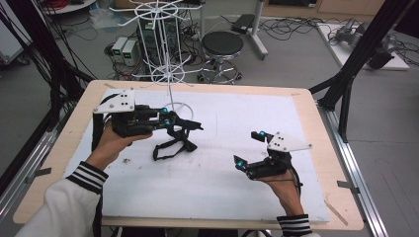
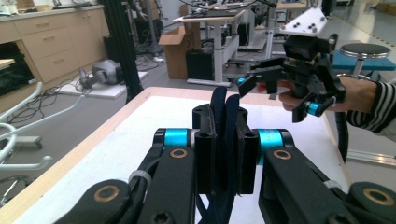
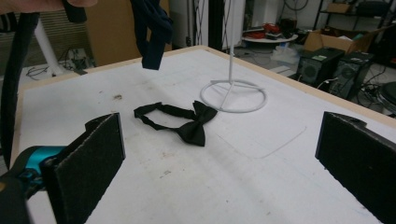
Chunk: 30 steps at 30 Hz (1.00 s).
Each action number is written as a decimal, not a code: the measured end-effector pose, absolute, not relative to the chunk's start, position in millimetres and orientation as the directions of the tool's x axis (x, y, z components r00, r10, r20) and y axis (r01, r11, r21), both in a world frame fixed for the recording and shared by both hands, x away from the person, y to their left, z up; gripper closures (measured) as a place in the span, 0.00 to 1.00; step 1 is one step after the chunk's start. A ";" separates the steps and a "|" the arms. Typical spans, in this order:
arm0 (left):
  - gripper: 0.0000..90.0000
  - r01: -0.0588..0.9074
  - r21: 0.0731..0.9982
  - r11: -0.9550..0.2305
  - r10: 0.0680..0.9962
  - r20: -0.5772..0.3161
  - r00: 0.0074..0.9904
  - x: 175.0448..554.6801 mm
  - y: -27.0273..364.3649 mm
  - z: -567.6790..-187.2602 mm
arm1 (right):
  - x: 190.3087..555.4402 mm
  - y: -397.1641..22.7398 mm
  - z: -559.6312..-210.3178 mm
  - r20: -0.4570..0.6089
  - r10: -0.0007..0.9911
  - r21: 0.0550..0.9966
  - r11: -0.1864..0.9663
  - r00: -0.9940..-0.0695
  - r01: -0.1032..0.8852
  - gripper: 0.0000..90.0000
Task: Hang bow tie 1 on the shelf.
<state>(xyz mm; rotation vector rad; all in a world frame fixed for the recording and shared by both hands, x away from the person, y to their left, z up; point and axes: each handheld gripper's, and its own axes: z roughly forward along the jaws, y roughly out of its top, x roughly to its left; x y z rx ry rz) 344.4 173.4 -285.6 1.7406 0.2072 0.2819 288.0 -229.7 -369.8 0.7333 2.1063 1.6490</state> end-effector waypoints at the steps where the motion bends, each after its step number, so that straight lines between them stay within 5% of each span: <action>1: 0.91 -0.016 0.983 -0.181 0.298 0.070 0.952 344.9 173.9 -284.9 | 286.6 -231.2 -371.5 0.037 0.606 0.967 0.179 -0.794 0.182 0.01; 30: 0.91 0.025 0.985 -0.173 0.460 0.058 0.886 372.1 190.9 -258.7 | 262.3 -258.0 -412.5 0.046 0.714 0.982 0.096 -0.698 0.163 0.01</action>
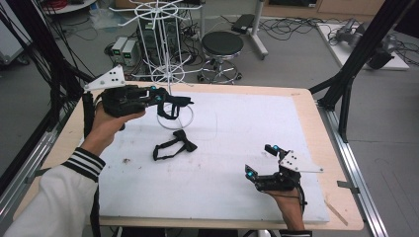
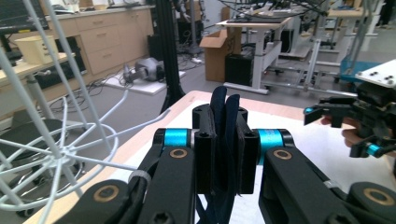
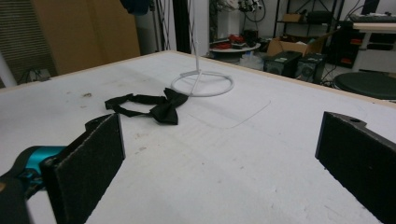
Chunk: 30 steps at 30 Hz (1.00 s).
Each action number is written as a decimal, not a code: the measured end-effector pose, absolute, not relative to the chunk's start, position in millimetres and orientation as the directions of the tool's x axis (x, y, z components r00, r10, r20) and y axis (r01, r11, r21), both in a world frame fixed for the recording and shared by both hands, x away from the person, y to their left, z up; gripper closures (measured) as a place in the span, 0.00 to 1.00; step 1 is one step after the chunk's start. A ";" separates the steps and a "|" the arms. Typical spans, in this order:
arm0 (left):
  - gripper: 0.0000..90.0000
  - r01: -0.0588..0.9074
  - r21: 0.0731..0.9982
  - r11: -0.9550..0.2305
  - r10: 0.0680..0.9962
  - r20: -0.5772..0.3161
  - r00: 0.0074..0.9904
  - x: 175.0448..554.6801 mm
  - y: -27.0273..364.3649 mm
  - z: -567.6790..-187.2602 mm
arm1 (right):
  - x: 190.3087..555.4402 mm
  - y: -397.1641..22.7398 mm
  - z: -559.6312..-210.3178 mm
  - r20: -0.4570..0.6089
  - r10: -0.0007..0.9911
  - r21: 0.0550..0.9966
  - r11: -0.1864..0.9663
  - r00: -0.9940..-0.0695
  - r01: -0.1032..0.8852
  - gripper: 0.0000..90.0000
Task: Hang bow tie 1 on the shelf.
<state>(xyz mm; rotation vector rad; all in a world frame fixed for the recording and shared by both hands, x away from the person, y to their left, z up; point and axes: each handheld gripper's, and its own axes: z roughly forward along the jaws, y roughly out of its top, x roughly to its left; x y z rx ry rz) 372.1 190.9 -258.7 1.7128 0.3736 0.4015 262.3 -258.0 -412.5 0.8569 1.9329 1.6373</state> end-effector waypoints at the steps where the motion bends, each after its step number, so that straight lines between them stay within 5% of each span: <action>1: 0.91 0.027 0.984 -0.176 0.465 0.059 0.883 373.3 190.9 -258.4 | 262.0 -258.5 -413.1 0.045 0.718 0.982 0.097 -0.695 0.164 0.01; 30: 0.90 0.116 0.962 -0.246 0.528 0.032 0.849 415.4 182.2 -258.3 | 262.0 -263.5 -429.4 0.021 0.779 0.989 0.074 -0.627 0.126 0.01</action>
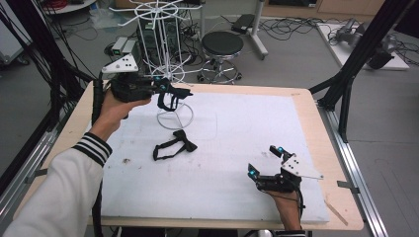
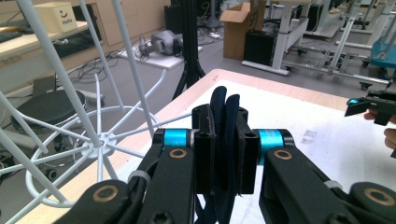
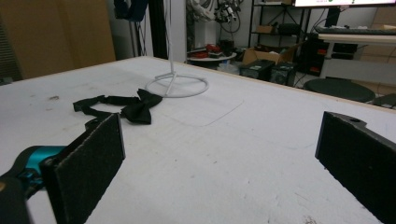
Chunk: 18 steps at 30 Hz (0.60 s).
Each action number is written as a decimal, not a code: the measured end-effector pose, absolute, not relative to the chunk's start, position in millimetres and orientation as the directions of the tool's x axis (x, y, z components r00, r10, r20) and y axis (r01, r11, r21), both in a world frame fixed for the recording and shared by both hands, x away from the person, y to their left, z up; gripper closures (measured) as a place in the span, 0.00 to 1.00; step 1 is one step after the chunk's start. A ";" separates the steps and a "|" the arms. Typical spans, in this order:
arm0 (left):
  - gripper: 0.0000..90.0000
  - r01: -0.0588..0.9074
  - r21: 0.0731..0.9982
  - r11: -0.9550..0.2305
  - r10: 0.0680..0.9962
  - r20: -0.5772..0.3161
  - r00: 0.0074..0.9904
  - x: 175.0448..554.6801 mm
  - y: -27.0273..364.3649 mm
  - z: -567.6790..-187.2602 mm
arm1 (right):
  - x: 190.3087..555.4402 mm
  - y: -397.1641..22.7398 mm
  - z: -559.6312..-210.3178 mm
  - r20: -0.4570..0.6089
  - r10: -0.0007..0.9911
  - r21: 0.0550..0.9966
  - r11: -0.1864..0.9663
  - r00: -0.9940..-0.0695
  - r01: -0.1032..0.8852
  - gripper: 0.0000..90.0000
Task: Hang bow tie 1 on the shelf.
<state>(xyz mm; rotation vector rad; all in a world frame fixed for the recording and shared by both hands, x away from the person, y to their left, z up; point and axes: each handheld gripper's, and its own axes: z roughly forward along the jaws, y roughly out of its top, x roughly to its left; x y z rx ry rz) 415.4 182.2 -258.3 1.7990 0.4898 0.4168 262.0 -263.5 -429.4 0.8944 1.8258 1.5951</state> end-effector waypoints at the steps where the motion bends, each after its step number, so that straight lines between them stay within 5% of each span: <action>1: 0.90 0.117 0.962 -0.246 0.529 0.032 0.848 416.7 182.0 -258.4 | 262.0 -263.2 -429.4 0.020 0.779 0.990 0.074 -0.627 0.124 0.01; 18: 0.89 0.146 0.955 -0.256 0.553 0.021 0.833 427.7 179.4 -265.2 | 258.9 -261.8 -442.3 -0.022 0.807 0.998 0.055 -0.590 0.039 0.01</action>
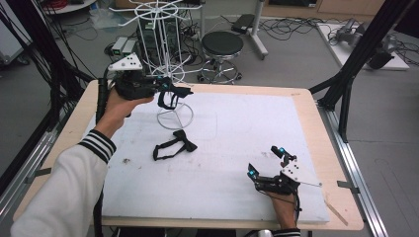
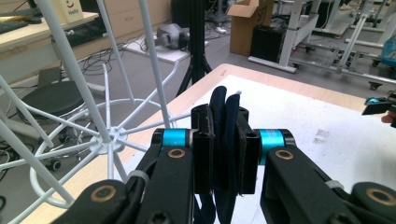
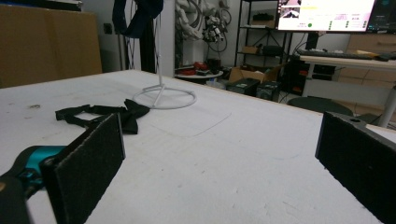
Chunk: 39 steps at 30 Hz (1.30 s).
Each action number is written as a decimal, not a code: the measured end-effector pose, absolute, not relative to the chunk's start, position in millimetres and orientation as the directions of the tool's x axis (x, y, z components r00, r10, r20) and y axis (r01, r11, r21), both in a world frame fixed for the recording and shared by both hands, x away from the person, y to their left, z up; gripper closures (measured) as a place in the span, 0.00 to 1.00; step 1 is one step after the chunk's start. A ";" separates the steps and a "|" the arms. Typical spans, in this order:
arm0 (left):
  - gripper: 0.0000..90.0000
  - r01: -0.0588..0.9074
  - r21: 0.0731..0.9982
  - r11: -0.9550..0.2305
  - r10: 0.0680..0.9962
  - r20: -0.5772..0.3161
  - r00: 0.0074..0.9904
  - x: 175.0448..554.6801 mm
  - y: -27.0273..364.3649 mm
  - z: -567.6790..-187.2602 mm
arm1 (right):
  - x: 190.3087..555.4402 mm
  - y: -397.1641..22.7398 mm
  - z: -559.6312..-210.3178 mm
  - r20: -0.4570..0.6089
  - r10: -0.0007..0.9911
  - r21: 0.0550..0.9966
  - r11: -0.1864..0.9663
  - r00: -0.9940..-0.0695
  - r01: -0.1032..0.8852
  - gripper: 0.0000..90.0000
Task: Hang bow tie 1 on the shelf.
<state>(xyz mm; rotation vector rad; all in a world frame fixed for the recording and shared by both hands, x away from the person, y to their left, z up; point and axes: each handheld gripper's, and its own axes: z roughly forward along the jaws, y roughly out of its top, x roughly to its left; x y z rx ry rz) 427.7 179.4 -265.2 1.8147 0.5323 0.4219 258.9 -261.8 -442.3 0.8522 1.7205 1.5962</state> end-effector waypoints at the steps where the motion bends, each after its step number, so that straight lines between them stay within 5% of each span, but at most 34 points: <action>1: 0.89 0.149 0.957 -0.251 0.557 0.017 0.830 427.9 179.1 -265.4 | 259.5 -261.3 -442.6 -0.029 0.806 0.998 0.061 -0.592 0.034 0.01; 9: 0.83 0.161 0.956 -0.244 0.585 0.012 0.811 428.1 179.4 -264.8 | 259.6 -260.4 -451.1 -0.044 0.812 0.996 0.081 -0.582 0.038 0.01; 15: 0.35 0.214 0.956 -0.202 0.608 -0.048 0.792 427.6 180.2 -263.7 | 258.7 -261.1 -452.4 -0.035 0.817 0.997 0.071 -0.576 0.041 0.01; 19: 0.20 0.174 0.970 -0.172 0.606 -0.036 0.795 421.7 182.7 -259.6 | 258.6 -261.0 -452.6 -0.043 0.818 0.996 0.076 -0.574 0.034 0.01; 39: 0.15 0.005 0.996 -0.084 0.599 0.047 0.799 367.6 210.5 -276.5 | 257.9 -262.6 -453.5 -0.030 0.825 0.998 0.056 -0.564 0.029 0.01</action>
